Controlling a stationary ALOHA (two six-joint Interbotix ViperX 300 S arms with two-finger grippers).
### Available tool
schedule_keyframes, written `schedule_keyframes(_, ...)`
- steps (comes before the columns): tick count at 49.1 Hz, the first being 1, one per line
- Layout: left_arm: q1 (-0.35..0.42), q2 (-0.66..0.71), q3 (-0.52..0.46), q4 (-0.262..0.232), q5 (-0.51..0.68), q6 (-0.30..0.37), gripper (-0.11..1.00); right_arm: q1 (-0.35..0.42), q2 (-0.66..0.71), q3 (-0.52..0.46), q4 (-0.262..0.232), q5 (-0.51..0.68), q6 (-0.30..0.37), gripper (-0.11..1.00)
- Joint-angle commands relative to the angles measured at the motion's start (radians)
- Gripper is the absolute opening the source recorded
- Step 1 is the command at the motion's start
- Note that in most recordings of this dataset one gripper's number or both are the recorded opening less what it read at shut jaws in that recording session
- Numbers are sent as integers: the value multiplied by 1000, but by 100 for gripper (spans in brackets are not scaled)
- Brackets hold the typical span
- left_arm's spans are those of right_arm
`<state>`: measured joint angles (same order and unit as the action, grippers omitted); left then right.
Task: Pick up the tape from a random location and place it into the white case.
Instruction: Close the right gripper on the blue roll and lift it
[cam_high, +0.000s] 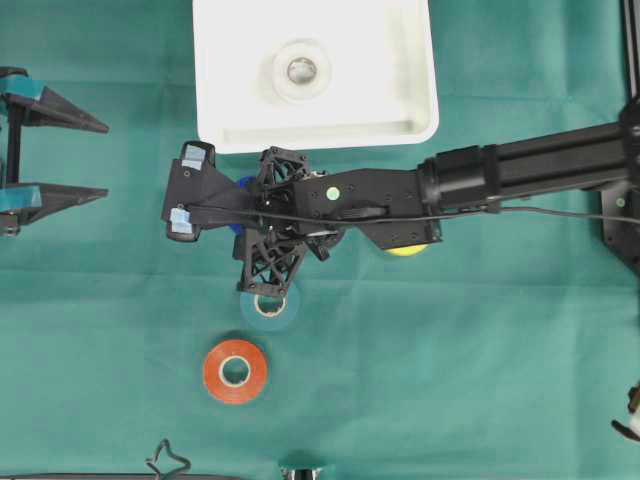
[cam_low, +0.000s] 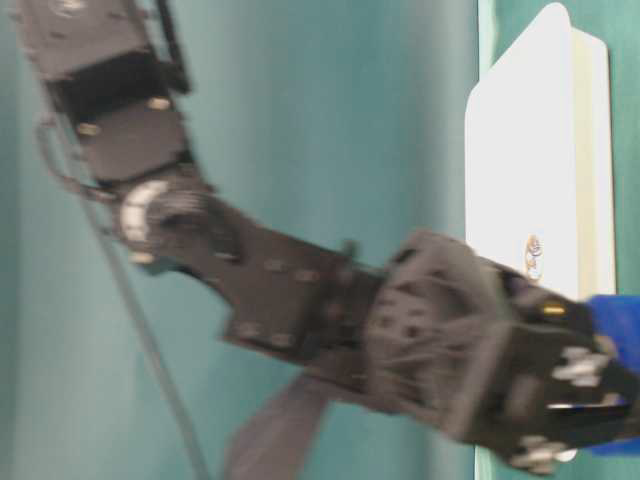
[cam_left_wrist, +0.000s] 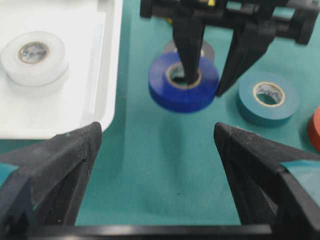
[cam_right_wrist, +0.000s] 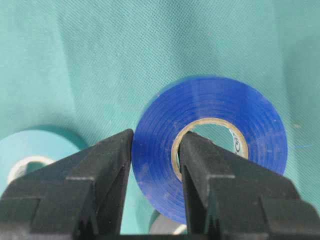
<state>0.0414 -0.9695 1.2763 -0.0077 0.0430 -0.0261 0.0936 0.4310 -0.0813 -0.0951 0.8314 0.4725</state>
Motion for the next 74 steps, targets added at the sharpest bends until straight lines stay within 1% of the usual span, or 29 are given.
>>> schedule_keyframes(1, 3, 9, -9, -2, -5, 0, 96, 3, -80, -38, -14, 29, 2, 31)
schedule_keyframes(13, 3, 9, -9, -2, -5, 0, 96, 6, -141, -94, -41, 173, 3, 31)
schedule_keyframes(35, 3, 9, -9, -2, -3, 0, 96, 25, -166, -250, -106, 385, 0, 31)
schedule_keyframes(40, 3, 9, -9, -2, -3, 0, 96, 32, -169, -284, -129, 423, 0, 31)
schedule_keyframes(47, 3, 9, -9, -2, -3, -2, 96, 40, -173, -310, -147, 457, 0, 31)
schedule_keyframes(74, 3, 9, -9, -2, -3, 0, 96, 43, -175, -313, -147, 472, 3, 31)
